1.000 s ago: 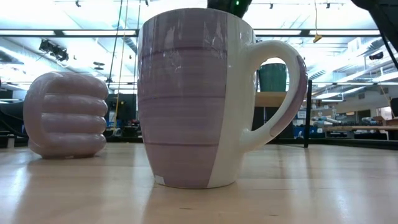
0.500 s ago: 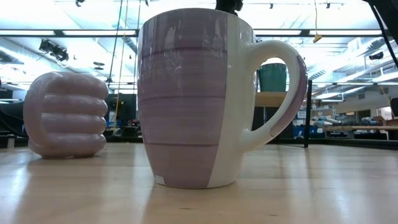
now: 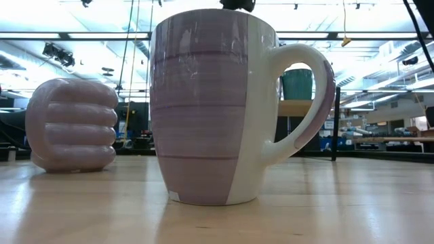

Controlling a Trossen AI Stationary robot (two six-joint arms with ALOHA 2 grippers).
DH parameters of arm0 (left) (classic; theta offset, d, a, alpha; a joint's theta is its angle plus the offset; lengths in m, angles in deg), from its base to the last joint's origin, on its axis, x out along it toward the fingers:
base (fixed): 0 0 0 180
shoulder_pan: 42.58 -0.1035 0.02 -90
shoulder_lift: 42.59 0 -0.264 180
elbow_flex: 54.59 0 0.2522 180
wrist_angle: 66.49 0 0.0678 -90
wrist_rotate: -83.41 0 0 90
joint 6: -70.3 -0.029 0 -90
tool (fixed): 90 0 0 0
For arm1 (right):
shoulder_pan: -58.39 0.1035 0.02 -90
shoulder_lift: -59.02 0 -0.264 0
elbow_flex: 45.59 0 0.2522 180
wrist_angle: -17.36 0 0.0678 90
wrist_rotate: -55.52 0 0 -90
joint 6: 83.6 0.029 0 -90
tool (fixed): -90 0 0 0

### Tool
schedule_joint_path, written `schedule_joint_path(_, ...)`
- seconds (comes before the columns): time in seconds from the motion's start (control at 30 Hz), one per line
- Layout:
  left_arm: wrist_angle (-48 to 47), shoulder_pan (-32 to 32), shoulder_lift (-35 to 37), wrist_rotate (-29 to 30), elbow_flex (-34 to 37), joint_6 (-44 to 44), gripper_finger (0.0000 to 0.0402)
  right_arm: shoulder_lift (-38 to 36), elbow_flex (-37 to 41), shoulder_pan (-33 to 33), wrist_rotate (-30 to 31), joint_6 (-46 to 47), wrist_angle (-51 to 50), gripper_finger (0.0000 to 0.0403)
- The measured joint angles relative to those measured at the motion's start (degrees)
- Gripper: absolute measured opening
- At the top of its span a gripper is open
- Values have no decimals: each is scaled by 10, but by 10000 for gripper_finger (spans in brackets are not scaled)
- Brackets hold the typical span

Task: Place coffee mugs
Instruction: Put the dark blue mug on the shelf

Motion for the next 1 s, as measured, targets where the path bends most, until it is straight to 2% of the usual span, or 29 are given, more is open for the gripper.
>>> schedule_joint_path(0.6,-1,0,0,0,0,0,121,12,3,96,43,137,17,150)
schedule_joint_path(0.83,-2,0,0,0,0,6,121,39,5,123,41,141,31,146)
schedule_joint_path(1.0,-6,0,0,0,0,27,121,51,23,137,40,106,35,147)
